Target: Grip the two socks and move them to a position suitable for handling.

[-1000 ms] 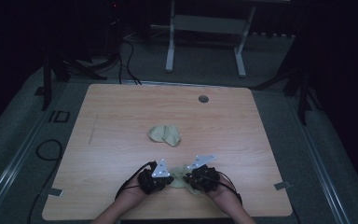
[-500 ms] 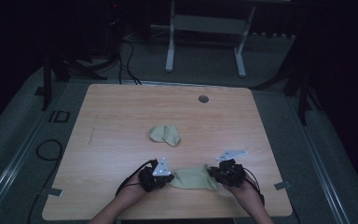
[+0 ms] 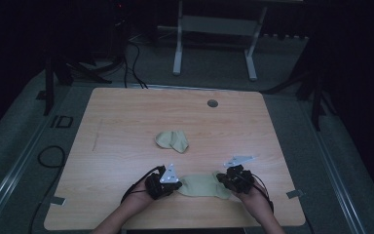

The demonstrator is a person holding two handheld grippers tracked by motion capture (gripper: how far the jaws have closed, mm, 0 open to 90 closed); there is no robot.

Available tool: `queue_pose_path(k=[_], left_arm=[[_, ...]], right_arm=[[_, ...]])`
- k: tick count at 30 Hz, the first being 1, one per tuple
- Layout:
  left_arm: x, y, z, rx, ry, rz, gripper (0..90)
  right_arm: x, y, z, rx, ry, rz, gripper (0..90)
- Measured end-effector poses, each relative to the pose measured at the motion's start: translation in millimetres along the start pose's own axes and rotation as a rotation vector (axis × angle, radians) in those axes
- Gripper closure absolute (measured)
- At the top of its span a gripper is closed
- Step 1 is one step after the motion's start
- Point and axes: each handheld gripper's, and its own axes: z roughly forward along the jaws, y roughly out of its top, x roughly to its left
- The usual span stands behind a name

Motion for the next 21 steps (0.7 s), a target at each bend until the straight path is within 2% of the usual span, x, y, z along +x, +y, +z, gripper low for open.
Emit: queue_pose_path(k=[3,7,15,21], left_arm=[[1.6,0.0,0.7,-0.005,-0.001,0.000,89.5],[4.2,1.6,2.8,-0.009,0.001,-0.010,89.5],[5.2,9.5,9.8,-0.007,0.000,0.005,89.4],[5.6,12.9,12.1,0.003,-0.007,0.014,89.4]], right_arm=[[-2.4,-2.3,9.9,0.027,-0.011,-0.006,87.5],[-8.0,-8.0,15.8,0.049,-0.024,0.015,87.6],[-18.8,-18.0,8.0,0.042,-0.035,0.057,87.6],[-23.1,-20.4,5.9,0.042,-0.035,0.066,87.4]])
